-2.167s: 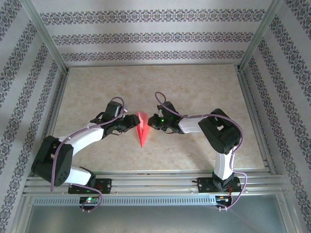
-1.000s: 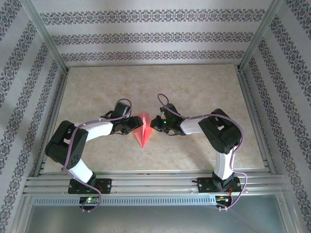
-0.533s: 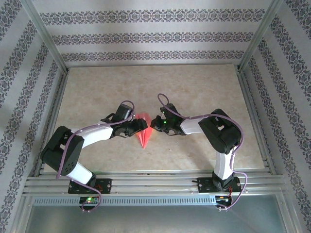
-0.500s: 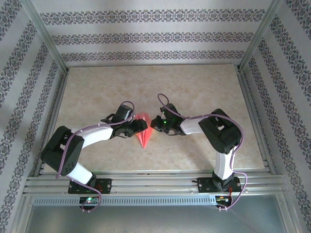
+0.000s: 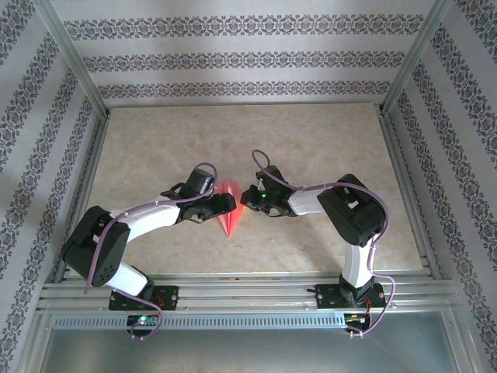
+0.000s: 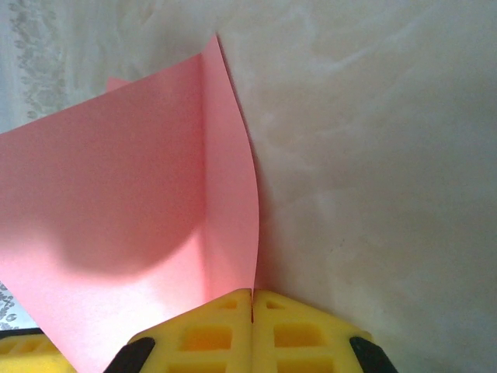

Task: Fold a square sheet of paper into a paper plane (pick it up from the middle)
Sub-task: Move the paper plane to the top-center of the table.

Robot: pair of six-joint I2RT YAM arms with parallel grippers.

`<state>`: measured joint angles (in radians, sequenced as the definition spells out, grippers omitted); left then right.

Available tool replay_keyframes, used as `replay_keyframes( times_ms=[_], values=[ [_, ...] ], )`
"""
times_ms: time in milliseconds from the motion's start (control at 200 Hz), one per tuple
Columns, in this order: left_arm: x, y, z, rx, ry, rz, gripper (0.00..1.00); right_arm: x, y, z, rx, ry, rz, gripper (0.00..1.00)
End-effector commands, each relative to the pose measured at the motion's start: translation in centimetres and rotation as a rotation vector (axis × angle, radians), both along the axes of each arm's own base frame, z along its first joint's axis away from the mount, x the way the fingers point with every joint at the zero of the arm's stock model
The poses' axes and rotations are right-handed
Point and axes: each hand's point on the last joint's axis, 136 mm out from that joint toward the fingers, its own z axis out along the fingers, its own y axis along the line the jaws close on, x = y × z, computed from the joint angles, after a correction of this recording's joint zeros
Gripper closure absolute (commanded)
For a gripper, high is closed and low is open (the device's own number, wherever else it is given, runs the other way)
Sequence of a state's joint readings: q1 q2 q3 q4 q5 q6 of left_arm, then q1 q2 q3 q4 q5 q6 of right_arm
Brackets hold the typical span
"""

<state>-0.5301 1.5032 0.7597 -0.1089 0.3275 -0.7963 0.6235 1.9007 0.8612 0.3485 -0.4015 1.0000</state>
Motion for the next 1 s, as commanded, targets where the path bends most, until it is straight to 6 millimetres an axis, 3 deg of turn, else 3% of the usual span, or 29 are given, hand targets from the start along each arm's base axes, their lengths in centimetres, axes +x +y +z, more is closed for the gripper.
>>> replay_keyframes(
  times_ms=[0, 230, 375, 739, 994],
  values=[
    [0.7, 0.3, 1.0, 0.087, -0.048, -0.049, 0.33, 0.3, -0.1, -0.1, 0.006, 0.021, -0.006, 0.96],
    [0.5, 1.2, -0.8, 0.152, -0.003, -0.032, 0.32, 0.3, 0.0, -0.2, 0.01, 0.029, -0.005, 0.96],
    [0.0, 0.7, -1.8, 0.131, 0.033, -0.042, 0.31, 0.2, 0.1, -0.3, 0.01, 0.031, -0.003, 0.96],
    [-2.6, -2.0, -1.7, 0.059, 0.088, -0.095, 0.36, 0.3, 0.0, -0.4, 0.006, 0.034, -0.008, 0.96],
    [-3.0, -1.3, -2.7, 0.169, 0.111, -0.07, 0.38, 0.3, 0.0, -0.5, 0.008, 0.037, -0.006, 0.96]
  ],
)
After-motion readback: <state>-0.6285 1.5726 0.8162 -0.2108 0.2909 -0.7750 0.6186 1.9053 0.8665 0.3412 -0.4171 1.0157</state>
